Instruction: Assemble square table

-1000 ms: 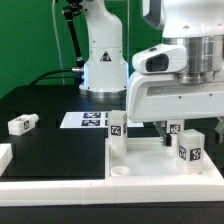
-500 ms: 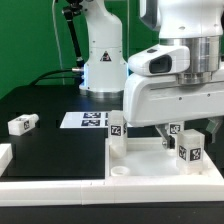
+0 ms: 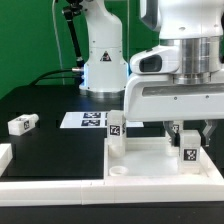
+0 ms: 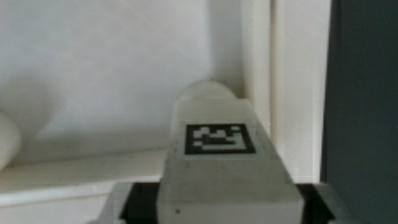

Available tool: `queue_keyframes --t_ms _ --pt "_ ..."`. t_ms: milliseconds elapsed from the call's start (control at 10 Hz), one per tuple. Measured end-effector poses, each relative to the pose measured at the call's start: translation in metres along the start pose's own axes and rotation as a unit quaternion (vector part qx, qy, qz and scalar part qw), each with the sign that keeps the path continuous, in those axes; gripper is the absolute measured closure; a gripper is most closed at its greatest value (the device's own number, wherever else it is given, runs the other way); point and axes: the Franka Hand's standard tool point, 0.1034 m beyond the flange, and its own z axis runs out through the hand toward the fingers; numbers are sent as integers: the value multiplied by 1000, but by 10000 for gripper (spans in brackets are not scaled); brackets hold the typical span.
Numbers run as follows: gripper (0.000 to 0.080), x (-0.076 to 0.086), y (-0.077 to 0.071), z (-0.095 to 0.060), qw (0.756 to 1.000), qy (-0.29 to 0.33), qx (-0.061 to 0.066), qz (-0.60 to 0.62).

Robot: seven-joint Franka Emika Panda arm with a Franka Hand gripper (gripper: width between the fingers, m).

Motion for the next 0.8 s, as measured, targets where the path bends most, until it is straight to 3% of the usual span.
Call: queue_keyframes --t_ms 200,300,400,600,800 --pt "511 3 -1 0 990 -15 -3 138" --pt "511 3 -2 0 973 -27 -1 230" --pt "509 3 -3 0 948 -39 -7 317" --pt "509 3 -3 0 913 -53 -1 405" --pt "509 2 -4 0 889 -53 -4 454"
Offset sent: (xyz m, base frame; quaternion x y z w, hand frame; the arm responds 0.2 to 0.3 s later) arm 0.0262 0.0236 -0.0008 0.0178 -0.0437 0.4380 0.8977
